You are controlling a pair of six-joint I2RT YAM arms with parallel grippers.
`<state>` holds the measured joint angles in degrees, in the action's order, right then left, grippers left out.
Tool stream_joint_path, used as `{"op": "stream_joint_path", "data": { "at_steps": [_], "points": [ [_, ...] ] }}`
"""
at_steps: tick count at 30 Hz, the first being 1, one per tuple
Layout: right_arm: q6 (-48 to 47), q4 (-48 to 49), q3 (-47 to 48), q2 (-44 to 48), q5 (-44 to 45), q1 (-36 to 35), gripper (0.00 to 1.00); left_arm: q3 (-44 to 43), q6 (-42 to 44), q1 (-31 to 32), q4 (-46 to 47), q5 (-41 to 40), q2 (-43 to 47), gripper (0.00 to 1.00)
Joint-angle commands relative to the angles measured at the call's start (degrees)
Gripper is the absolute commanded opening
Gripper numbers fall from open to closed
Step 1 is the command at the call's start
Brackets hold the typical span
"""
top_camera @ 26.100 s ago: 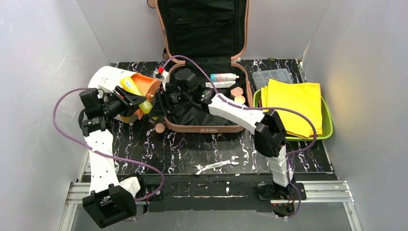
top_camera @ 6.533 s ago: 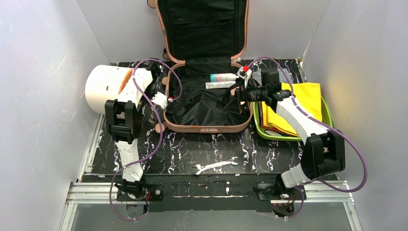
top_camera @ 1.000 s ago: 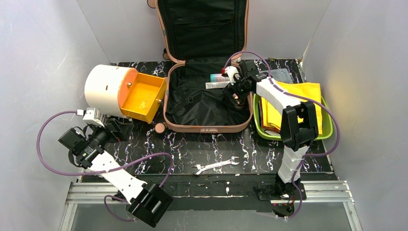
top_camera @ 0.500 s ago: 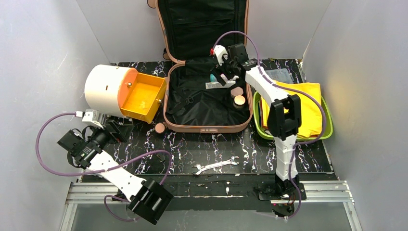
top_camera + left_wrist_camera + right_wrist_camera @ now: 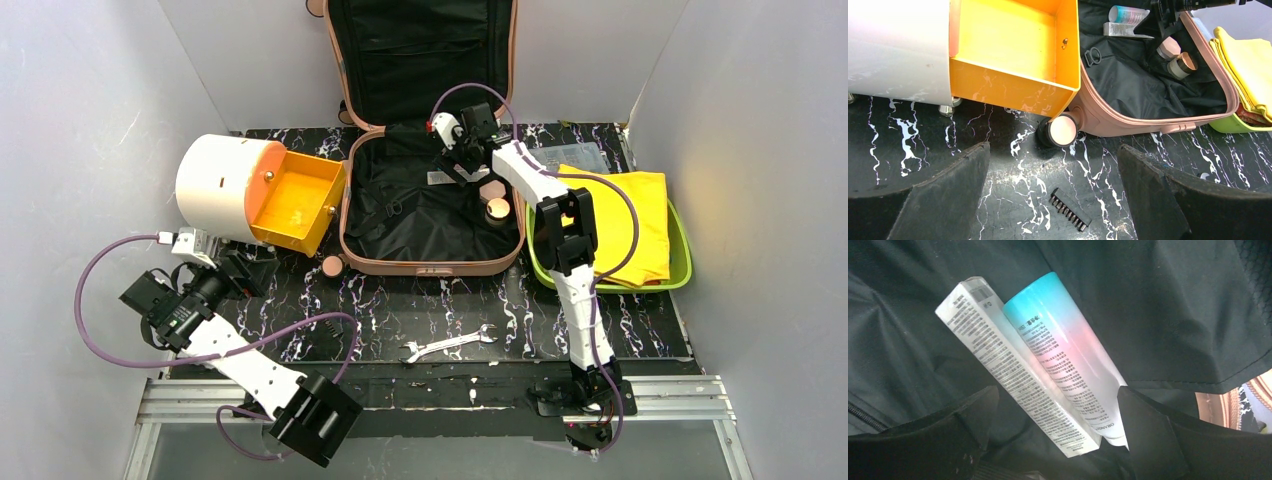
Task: Open, take out, and arrange the luggage
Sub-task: Pick up the makeup from the center of the board.
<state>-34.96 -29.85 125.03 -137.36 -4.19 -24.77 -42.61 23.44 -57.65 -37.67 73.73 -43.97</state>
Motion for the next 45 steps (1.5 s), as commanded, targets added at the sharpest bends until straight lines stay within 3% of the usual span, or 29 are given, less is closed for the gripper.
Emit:
{"op": "stream_joint_path", "data": {
  "at_steps": [1,7,13,19,28,35,41,45],
  "points": [
    [-1.0,5.1,0.6,-1.3,3.3,0.1,0.98,0.0,0.9,-0.6,-1.0,1.9,-0.2,0.98],
    [-1.6,6.5,1.4,-4.3,1.9,0.3,0.98,0.2,1.1,-0.6,-1.1,2.1,-0.6,0.98],
    [-0.1,-5.9,10.9,-8.9,-11.0,1.3,0.98,0.2,1.2,-0.7,-1.2,2.4,-1.3,0.98],
    [-3.0,-14.6,6.7,-6.2,-22.7,1.4,0.96,0.2,1.5,-0.8,-1.3,3.2,-1.9,0.98],
    [-4.3,-22.7,4.3,-2.8,-35.1,1.4,0.79,0.1,1.8,-0.8,-2.1,4.1,-1.4,0.98],
    [-8.1,-26.8,4.0,-2.8,-37.0,1.4,0.83,-0.1,2.1,-1.0,-2.8,4.7,-0.9,0.98],
    [-2.9,-20.6,6.0,-4.6,-32.0,1.4,0.84,0.0,2.9,-1.2,-3.2,5.3,-1.5,0.98],
    [-1.7,-17.1,5.1,-1.1,-31.3,1.4,0.86,-0.2,4.0,-1.2,-4.0,5.2,-2.1,0.98]
  ]
}}
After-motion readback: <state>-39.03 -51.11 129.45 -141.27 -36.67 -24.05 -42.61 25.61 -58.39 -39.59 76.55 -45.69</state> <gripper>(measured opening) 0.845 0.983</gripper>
